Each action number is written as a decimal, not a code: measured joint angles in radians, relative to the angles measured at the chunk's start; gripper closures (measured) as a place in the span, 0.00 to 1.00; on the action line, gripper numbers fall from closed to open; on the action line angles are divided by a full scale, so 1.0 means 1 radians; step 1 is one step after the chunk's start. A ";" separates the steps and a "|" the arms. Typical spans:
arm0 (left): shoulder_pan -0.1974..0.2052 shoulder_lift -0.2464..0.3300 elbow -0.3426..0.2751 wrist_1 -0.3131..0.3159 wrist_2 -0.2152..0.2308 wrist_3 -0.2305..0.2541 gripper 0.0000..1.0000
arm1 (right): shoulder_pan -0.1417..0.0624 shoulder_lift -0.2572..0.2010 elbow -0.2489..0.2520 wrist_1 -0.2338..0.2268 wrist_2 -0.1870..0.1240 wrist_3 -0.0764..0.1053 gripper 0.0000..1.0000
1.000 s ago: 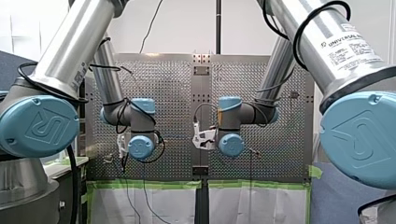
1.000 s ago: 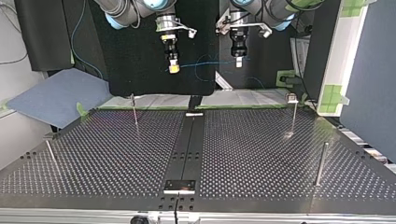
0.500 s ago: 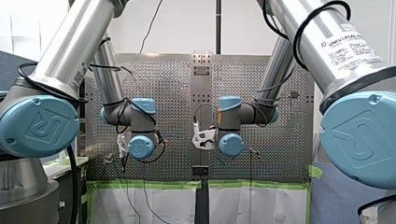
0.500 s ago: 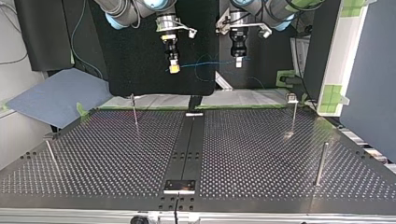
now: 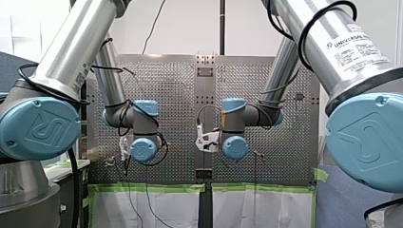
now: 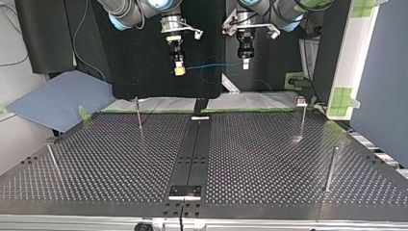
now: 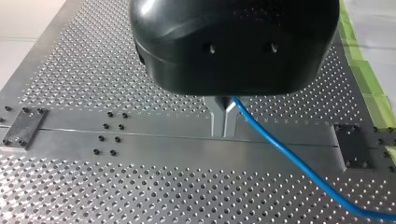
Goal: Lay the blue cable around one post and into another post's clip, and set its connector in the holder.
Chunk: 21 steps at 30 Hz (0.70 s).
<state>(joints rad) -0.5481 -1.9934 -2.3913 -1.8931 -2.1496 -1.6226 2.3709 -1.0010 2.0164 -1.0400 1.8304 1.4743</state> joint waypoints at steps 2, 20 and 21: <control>-0.007 -0.007 -0.005 -0.007 0.007 0.006 1.00 | 0.005 0.005 -0.003 0.005 0.004 -0.003 1.00; -0.037 -0.032 -0.012 -0.031 0.072 0.020 1.00 | 0.037 0.095 -0.007 0.155 0.011 -0.007 1.00; -0.037 -0.032 -0.012 -0.031 0.072 0.020 1.00 | 0.037 0.095 -0.007 0.163 0.010 -0.007 1.00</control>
<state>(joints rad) -0.5848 -2.0253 -2.4034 -1.9238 -2.0777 -1.6030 2.4076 -0.9065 2.0090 -0.8772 1.8409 1.4668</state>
